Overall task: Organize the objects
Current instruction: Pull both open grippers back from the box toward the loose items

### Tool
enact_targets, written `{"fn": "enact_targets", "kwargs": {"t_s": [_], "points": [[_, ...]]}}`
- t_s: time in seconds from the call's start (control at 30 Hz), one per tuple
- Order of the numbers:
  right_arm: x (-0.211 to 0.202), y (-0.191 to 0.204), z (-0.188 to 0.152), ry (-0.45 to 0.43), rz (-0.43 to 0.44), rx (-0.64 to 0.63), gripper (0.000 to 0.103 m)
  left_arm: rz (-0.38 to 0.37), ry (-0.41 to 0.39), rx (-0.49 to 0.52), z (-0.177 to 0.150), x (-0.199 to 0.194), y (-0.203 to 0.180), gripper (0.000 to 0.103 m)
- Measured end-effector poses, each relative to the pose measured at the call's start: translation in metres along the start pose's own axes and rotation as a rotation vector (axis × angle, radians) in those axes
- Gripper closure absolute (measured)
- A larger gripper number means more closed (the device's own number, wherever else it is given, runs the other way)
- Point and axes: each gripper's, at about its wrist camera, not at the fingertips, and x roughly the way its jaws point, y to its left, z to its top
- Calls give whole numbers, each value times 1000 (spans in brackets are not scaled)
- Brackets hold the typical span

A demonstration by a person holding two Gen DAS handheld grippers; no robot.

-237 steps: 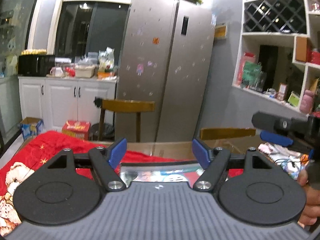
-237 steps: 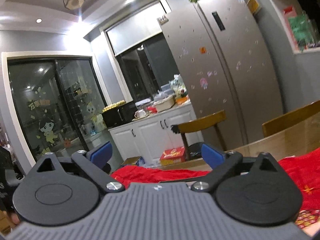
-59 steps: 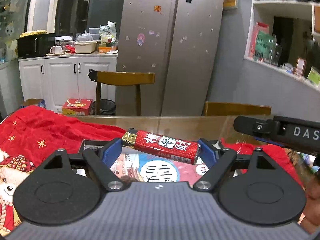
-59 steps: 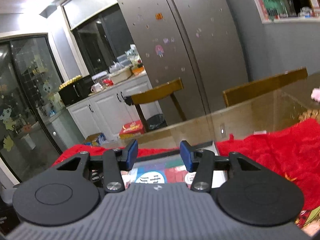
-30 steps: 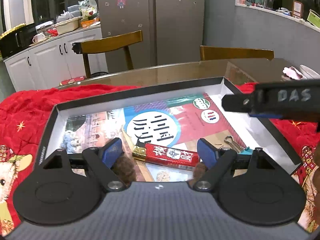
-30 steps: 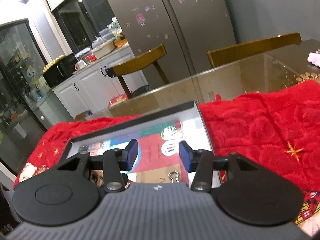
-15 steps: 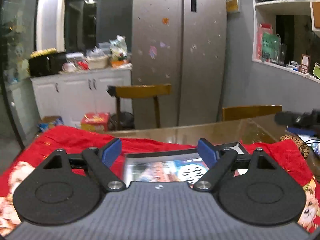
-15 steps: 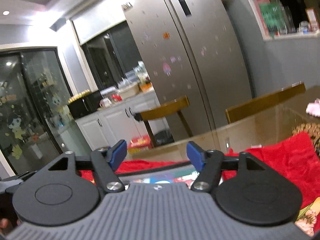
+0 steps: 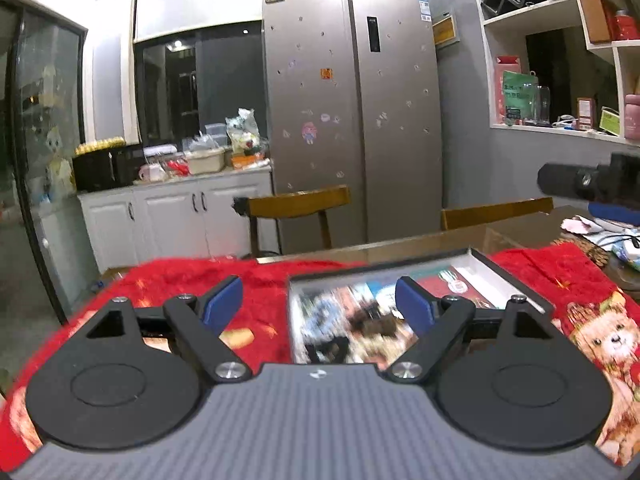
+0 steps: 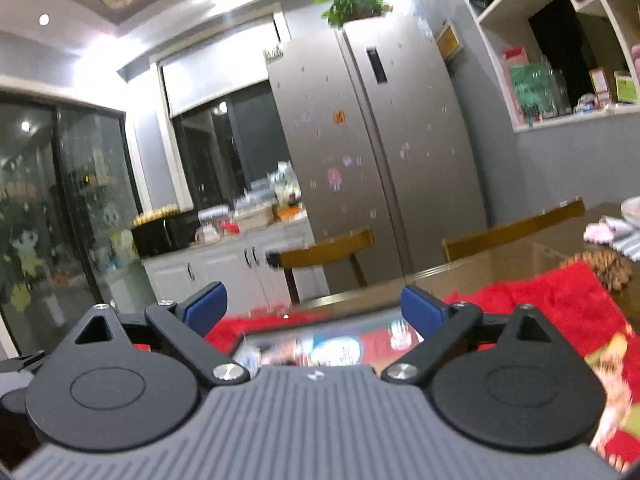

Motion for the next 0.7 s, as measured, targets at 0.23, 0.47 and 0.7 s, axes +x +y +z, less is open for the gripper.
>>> {"fn": "enact_targets", "kwargs": {"t_s": [0.23, 0.47, 0.7], "points": [[44, -22, -52, 187, -58, -62, 15, -46, 150, -35, -50, 45, 6, 17], [56, -35, -78, 315, -86, -63, 28, -30, 257, -34, -80, 77, 12, 18], [59, -30, -89, 364, -51, -95, 34, 30, 267, 39, -90, 89, -4, 27]]}}
